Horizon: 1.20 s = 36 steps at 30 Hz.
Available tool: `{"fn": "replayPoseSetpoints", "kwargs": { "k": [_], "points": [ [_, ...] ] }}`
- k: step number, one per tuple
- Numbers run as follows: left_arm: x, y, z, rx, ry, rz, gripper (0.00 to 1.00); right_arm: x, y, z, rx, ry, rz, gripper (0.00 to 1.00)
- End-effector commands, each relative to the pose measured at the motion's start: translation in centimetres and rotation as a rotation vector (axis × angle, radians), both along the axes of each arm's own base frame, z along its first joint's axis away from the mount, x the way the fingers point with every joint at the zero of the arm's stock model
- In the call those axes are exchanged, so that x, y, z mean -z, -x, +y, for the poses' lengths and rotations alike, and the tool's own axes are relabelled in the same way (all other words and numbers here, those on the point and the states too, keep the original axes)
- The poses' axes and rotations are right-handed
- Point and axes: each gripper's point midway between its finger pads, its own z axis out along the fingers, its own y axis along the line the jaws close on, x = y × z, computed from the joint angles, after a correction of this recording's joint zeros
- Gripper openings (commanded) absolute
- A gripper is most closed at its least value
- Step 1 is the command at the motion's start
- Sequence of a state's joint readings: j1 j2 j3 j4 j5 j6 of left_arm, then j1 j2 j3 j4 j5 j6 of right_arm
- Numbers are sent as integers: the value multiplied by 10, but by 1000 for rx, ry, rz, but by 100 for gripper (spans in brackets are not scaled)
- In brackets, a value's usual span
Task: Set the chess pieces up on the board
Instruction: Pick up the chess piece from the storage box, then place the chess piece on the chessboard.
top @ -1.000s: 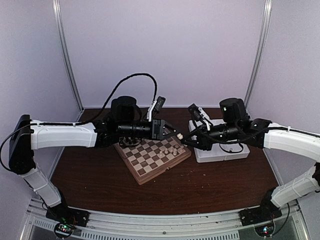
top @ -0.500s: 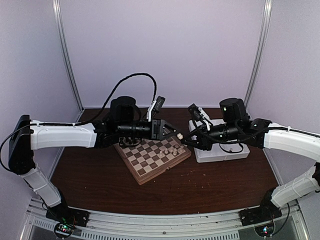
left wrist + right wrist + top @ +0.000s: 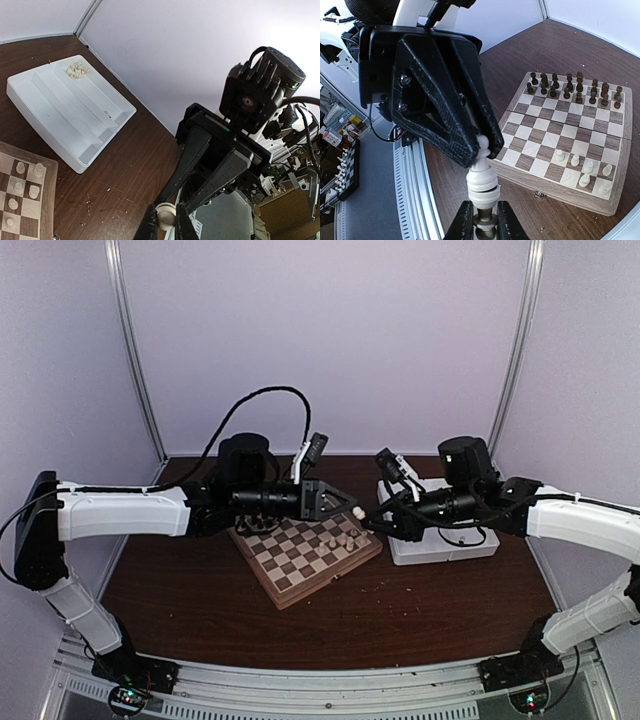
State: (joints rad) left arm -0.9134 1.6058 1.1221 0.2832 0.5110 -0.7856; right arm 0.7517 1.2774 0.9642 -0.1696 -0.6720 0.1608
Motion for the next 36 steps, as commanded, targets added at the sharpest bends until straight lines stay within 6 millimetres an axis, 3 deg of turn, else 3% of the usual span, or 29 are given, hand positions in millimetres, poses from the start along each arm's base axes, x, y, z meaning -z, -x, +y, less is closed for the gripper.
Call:
{"fn": "replayPoseSetpoints", "kwargs": {
  "k": [1, 5, 8, 12, 22, 28, 36],
  "points": [
    [-13, 0, 11, -25, -10, -73, 3, 5, -4, -1, 24, 18, -12, 15],
    [10, -12, 37, -136, -188, -156, 4, 16, -12, -10, 92, 54, -38, 13],
    [49, -18, 59, -193, -370, -197, 4, 20, -20, -20, 166, 66, -67, 12],
    [80, -22, 75, -218, -496, -249, 6, 19, -28, -32, 244, 71, -99, 13],
    [128, -45, 72, -263, -569, -346, 7, 23, -57, -71, 508, 121, -167, 9],
    [161, -56, 68, -262, -647, -366, 7, 22, -58, -81, 548, 119, -178, 9],
    [178, -67, 71, -278, -726, -411, 7, 21, -54, -90, 571, 107, -182, 9]
  ]
}}
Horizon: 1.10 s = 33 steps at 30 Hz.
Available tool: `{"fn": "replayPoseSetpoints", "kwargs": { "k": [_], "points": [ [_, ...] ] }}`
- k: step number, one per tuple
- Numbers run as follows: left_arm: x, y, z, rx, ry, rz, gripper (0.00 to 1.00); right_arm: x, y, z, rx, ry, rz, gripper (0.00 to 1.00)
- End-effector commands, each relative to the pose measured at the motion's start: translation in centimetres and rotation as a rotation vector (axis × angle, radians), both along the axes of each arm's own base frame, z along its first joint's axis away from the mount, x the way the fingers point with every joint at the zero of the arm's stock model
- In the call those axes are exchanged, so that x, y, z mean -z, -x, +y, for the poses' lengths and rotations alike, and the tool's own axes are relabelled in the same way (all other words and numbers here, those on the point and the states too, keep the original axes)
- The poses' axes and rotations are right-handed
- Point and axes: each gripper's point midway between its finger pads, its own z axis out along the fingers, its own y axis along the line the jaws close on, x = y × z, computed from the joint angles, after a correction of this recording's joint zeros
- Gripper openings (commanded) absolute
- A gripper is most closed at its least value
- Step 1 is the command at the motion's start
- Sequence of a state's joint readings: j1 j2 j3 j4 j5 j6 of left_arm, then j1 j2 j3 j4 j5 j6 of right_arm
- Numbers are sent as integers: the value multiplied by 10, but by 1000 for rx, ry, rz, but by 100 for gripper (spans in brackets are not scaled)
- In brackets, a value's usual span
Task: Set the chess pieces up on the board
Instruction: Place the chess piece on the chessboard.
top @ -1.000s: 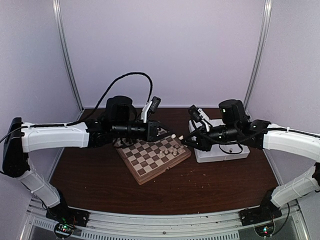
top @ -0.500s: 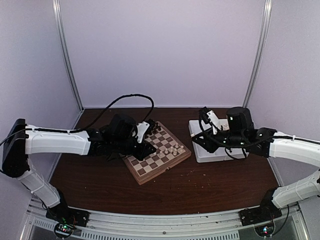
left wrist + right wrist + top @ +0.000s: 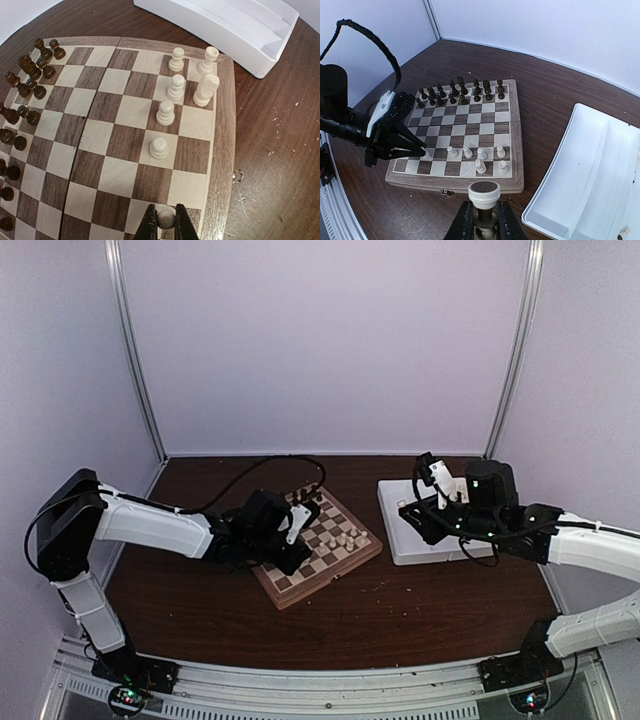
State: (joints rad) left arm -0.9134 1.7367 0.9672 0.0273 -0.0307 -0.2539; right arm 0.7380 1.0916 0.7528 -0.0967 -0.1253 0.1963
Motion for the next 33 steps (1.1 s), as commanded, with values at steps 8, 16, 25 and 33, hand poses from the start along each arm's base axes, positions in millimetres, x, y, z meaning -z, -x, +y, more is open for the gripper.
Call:
{"fn": "replayPoseSetpoints", "kwargs": {
  "k": [8, 16, 25, 33],
  "points": [
    [-4, -23, -13, -15, 4, -113, 7, -7, 0, -13, 49, -24, -23, 9],
    [3, -27, -17, -10, -12, -116, 7, -9, 2, -15, 51, -29, -28, 10],
    [4, -30, -21, -3, -18, -120, 7, -9, 1, -17, 57, -24, -29, 10],
    [8, -29, -20, -4, -25, -114, 11, -9, 0, -17, 59, -22, -28, 10]
  ]
}}
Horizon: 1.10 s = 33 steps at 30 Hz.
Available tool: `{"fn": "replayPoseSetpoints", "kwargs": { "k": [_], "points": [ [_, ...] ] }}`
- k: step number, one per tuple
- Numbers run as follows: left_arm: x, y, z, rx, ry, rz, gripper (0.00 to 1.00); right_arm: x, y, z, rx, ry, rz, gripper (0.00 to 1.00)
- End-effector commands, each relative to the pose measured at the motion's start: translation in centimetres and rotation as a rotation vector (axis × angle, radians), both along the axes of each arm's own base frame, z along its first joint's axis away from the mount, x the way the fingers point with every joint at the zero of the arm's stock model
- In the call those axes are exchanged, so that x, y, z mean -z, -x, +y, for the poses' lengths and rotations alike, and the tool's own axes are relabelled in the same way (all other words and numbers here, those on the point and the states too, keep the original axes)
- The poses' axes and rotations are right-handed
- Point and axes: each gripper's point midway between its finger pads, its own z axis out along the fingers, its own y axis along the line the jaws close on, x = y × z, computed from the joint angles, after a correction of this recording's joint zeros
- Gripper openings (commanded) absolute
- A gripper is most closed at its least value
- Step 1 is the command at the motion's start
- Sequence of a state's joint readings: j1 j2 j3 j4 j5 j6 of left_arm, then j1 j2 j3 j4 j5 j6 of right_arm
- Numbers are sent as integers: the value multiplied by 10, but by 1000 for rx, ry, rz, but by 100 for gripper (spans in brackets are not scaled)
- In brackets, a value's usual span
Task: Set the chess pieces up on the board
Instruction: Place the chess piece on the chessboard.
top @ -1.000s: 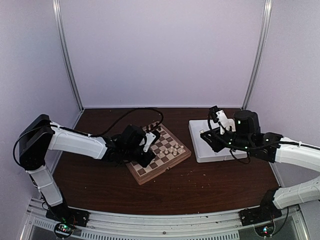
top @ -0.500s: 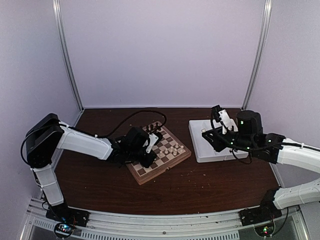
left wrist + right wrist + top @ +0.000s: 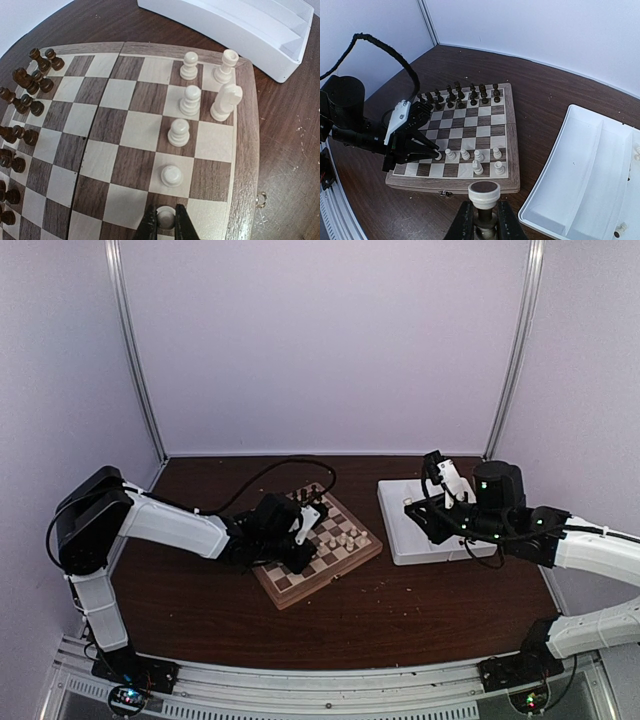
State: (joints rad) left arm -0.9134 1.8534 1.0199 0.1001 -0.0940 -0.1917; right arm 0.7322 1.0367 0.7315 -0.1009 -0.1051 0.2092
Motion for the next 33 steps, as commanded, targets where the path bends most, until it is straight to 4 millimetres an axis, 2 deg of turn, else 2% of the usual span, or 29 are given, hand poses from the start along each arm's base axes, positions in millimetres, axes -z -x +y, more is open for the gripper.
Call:
{"fn": "replayPoseSetpoints", "kwargs": {
  "k": [1, 9, 14, 18, 23, 27, 29, 33],
  "points": [
    [-10, -7, -9, 4, 23, -40, 12, -1, -3, -7, 30, 0, -8, 10],
    [-14, -5, -8, 16, 10, -31, 40, 1, -3, -5, 27, 0, -1, 11],
    [-30, -2, -5, 19, 20, -40, 50, 0, -3, -3, 15, -4, 3, 12],
    [-59, 6, 3, 22, 27, -46, 53, -1, 2, 6, -39, -16, 19, 13],
    [-112, 35, 1, 87, 156, -40, 55, -3, 18, 38, -229, -55, 91, 14],
    [-145, 61, -15, 180, 315, 58, 59, -3, 28, 62, -357, -96, 155, 14],
    [-159, 65, -24, 183, 388, 125, 61, 0, 28, 69, -382, -102, 174, 14],
    [-174, 72, -44, 169, 531, 284, 66, 3, 30, 75, -401, -101, 179, 14]
  ]
}}
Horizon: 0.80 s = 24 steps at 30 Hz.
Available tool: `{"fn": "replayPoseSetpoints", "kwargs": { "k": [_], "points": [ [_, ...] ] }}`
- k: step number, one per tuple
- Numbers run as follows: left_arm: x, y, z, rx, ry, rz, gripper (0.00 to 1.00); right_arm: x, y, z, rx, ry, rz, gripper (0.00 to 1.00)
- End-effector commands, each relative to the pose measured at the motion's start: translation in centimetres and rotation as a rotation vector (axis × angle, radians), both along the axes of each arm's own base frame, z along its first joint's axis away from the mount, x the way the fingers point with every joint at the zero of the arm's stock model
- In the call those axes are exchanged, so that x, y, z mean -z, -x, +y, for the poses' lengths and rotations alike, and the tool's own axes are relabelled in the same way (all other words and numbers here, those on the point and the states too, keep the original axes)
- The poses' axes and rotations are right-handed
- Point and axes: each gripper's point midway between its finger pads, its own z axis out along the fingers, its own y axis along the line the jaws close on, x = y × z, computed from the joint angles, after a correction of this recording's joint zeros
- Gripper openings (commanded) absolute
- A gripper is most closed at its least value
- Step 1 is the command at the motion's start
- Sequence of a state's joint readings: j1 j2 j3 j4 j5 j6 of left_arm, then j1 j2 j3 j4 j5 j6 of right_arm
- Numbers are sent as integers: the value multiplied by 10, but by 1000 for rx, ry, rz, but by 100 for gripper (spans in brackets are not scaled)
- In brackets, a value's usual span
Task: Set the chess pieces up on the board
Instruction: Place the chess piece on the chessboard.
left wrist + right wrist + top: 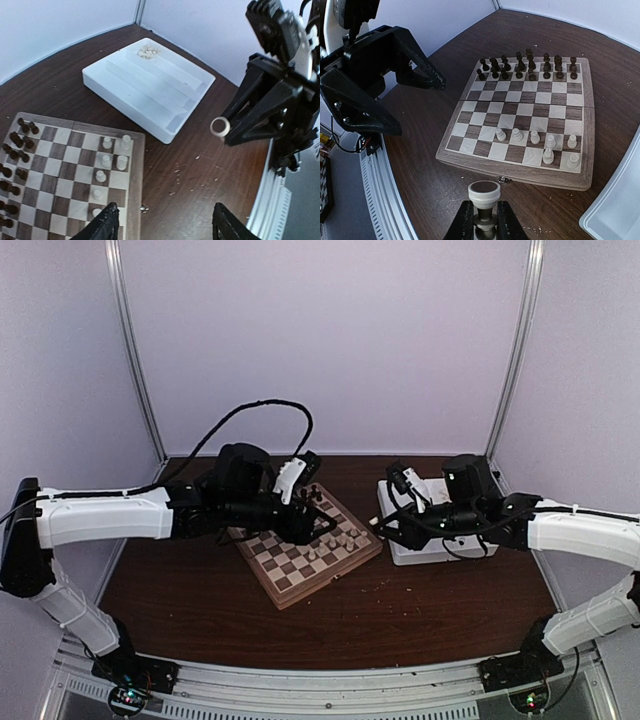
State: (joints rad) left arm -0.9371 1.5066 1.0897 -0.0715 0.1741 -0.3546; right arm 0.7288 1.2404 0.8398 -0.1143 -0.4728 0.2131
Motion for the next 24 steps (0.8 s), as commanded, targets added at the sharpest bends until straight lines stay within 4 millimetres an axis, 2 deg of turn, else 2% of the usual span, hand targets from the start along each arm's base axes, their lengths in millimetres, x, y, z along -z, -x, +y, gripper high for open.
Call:
{"fn": "replayPoseSetpoints", "kwargs": {
  "k": [1, 5, 7, 10, 15, 24],
  "points": [
    [-20, 16, -30, 46, 188, 243, 67, -18, 9, 14, -75, -60, -9, 14],
    [-39, 12, -47, -7, 349, 457, 72, -20, 13, 18, -93, -62, -28, 14],
    [-50, 13, -54, -7, 425, 550, 73, -22, 15, 20, -102, -62, -39, 14],
    [-57, 12, -61, -22, 483, 659, 72, -26, 19, 24, -124, -65, -59, 14],
    [-52, 11, -65, -50, 471, 726, 63, -26, 22, 26, -134, -37, -80, 14],
    [-34, 13, -74, -53, 456, 828, 63, -26, 21, 28, -128, -3, -110, 14]
  ]
}}
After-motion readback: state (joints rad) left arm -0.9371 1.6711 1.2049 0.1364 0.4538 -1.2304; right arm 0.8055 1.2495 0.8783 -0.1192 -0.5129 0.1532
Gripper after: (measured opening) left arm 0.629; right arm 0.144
